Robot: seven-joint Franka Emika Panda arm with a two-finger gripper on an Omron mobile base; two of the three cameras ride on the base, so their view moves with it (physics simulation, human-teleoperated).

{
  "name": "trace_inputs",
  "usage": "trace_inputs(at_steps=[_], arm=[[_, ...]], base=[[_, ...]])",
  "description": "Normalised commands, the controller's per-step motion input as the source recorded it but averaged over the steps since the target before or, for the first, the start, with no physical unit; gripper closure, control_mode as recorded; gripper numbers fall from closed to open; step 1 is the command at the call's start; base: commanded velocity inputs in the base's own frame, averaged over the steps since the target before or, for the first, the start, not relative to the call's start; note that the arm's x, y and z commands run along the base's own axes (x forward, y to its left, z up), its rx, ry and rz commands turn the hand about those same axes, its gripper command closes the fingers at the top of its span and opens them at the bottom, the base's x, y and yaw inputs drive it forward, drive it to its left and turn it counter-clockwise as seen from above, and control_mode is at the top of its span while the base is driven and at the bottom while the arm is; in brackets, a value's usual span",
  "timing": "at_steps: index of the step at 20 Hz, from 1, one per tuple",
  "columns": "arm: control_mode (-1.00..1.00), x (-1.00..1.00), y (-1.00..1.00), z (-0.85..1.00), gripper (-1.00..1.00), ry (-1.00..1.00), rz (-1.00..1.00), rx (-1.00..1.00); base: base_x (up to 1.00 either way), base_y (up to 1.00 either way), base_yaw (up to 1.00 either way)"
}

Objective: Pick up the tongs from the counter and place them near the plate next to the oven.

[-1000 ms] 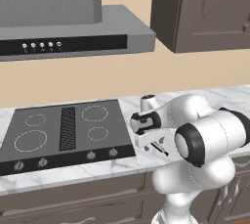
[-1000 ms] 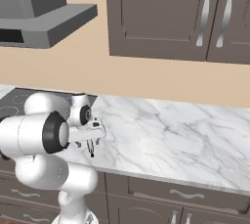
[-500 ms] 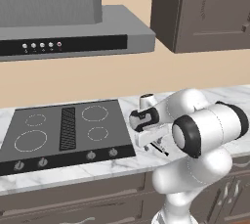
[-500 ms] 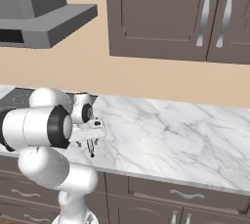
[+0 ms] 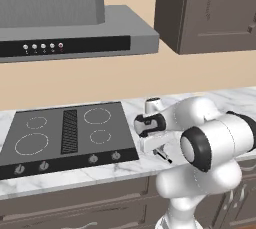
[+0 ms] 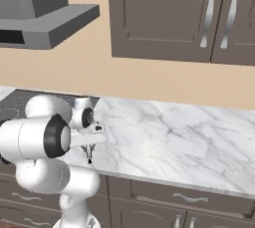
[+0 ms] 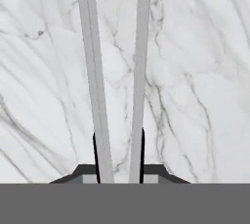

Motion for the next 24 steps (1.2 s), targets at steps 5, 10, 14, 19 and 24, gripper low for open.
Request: trace_inputs(at_steps=[5, 10, 14, 19, 24], arm=[[-1.00, -0.47, -0.35, 0.29, 1.00, 0.00, 0.00, 0.03], [-1.00, -0.23, -0.25, 0.82, 1.00, 0.00, 0.00, 0.00], [-1.00, -0.16, 0.00, 0.99, 1.00, -0.07, 0.00, 0.00], [-1.00, -0.20, 0.00, 0.85, 1.00, -0.17, 0.03, 0.00], [1.00, -0.02, 0.00, 0.31, 1.00, -0.09, 0.05, 0.00]], base=[[0.00, 0.00, 0.00], [0.00, 0.00, 0.00], [0.00, 0.00, 0.00], [0.00, 0.00, 0.00], [-0.02, 0.02, 0.13]])
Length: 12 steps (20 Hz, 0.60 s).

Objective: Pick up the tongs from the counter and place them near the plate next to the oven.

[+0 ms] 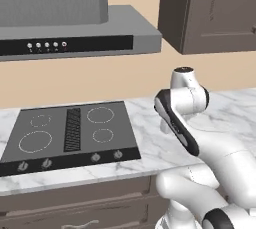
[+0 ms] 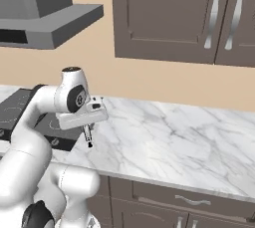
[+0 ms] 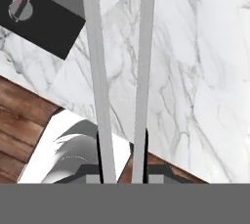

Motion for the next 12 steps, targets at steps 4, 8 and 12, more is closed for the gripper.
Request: trace_inputs(at_steps=[4, 8, 12], arm=[[1.00, 0.00, 0.00, 0.00, 1.00, 0.00, 0.00, 0.00], [1.00, 0.00, 0.00, 0.00, 1.00, 0.00, 0.00, 0.00], [1.00, 0.00, 0.00, 0.00, 1.00, 0.00, 0.00, 0.00]], base=[[-0.14, 0.14, 0.36], [-0.14, 0.15, 0.56], [-0.05, 0.15, 0.64]])
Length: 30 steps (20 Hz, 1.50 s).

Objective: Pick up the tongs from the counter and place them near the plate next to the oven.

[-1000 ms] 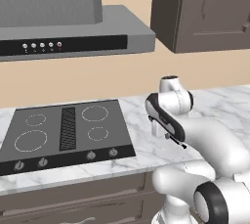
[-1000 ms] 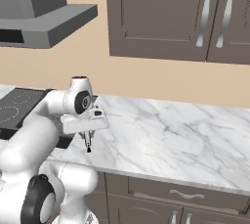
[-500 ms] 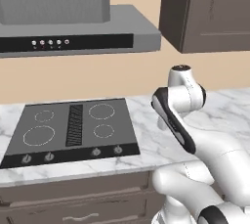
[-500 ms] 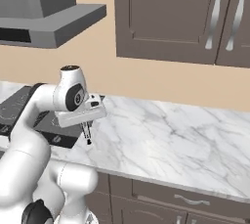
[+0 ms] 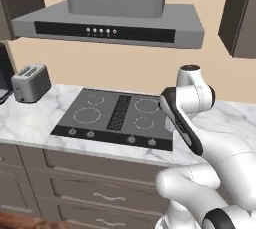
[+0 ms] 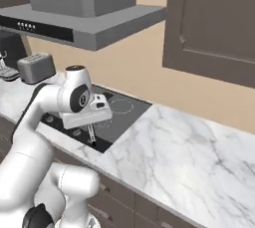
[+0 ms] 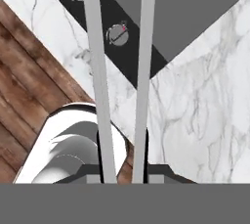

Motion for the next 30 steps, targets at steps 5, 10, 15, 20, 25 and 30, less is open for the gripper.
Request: trace_inputs(at_steps=[5, 10, 15, 20, 25, 30], arm=[[1.00, 0.00, 0.00, 0.00, 1.00, 0.00, 0.00, 0.00], [1.00, 0.00, 0.00, 0.00, 1.00, 0.00, 0.00, 0.00], [1.00, 0.00, 0.00, 0.00, 1.00, 0.00, 0.00, 0.00], [1.00, 0.00, 0.00, 0.00, 1.00, 0.00, 0.00, 0.00], [1.00, 0.00, 0.00, 0.00, 1.00, 0.00, 0.00, 0.00], [1.00, 0.00, 0.00, 0.00, 1.00, 0.00, 0.00, 0.00]], base=[[-0.19, 0.24, 0.64], [-0.26, 0.36, 0.68], [-0.12, 0.51, 0.73], [-0.07, 0.65, 0.67], [0.05, 0.53, 0.64], [0.38, 0.42, 0.59]])
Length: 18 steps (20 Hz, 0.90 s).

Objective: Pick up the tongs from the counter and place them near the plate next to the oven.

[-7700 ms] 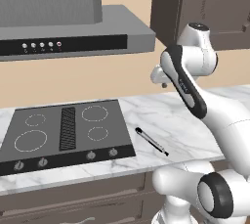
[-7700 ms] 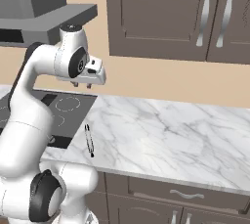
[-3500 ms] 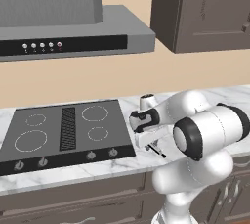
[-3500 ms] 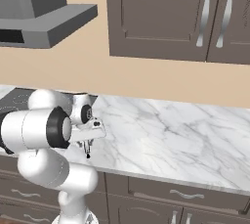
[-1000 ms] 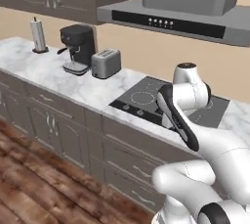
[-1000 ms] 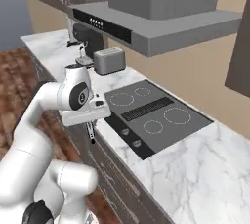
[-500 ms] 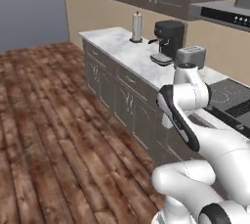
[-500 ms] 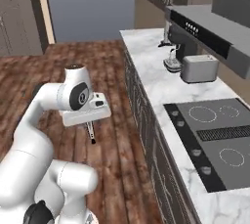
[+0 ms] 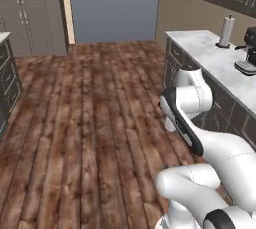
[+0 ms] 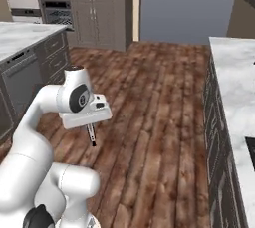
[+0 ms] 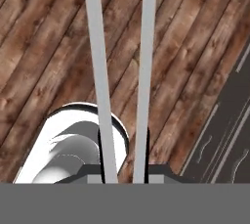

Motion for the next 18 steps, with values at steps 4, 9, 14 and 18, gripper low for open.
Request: trace_inputs(at_steps=[4, 9, 14, 18], arm=[[1.00, 0.00, 0.00, 0.00, 1.00, 0.00, 0.00, 0.00], [1.00, 0.00, 0.00, 0.00, 1.00, 0.00, 0.00, 0.00], [1.00, 0.00, 0.00, 0.00, 1.00, 0.00, 0.00, 0.00], [1.00, 0.00, 0.00, 0.00, 1.00, 0.00, 0.00, 0.00]], base=[[0.97, 0.06, 0.47], [1.00, -0.18, 0.40], [1.00, -0.06, 0.41], [1.00, -0.08, 0.46]])
